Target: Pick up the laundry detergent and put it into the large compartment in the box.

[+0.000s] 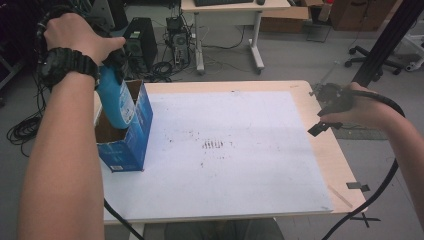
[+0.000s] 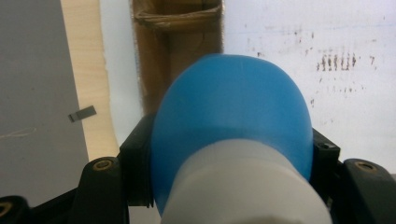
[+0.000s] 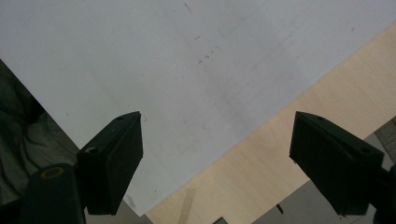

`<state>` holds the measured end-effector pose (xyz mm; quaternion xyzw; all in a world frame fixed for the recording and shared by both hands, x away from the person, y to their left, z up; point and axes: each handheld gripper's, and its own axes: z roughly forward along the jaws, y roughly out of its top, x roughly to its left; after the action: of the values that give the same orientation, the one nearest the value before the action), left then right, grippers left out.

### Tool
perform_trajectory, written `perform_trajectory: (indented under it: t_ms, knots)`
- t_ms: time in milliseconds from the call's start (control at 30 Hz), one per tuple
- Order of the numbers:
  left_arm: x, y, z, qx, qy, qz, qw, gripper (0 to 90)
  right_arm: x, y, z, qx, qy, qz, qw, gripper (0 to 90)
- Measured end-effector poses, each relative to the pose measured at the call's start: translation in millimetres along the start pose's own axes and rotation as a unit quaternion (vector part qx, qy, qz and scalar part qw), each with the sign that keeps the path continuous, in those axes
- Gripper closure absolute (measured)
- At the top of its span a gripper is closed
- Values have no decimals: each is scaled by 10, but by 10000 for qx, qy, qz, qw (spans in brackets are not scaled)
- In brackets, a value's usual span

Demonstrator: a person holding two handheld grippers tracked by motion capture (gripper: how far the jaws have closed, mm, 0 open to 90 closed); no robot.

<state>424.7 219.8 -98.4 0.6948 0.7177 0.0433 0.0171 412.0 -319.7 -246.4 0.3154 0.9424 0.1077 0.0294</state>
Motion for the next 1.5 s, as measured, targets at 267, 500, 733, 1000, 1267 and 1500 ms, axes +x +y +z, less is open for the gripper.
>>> perform_trajectory:
  t_ms: [267, 500, 733, 1000, 1267, 1500]
  knots:
    - [164, -1, 63, 76, 42, -129, 9999, 373, -10, -13, 2, 26, -3, 39, 10000, 175]
    - [255, -4, 101, 47, 64, -215, 9997, 373, -12, -12, 9, 50, -10, 53, 10000, 175]
    - [296, -6, 137, 42, 91, -271, 9996, 373, -1, 6, 24, 66, -2, 28, 10000, 175]
    - [354, -16, 227, 103, 67, -348, 9993, 373, -3, 6, 40, 71, -1, 23, 10000, 175]
    - [336, 2, 267, 92, 23, -295, 9995, 373, 11, -1, 64, 85, 18, 21, 10000, 175]
    - [305, 38, 305, 114, 40, -234, 9997, 373, 2, 14, 72, 102, 19, 23, 9999, 175]
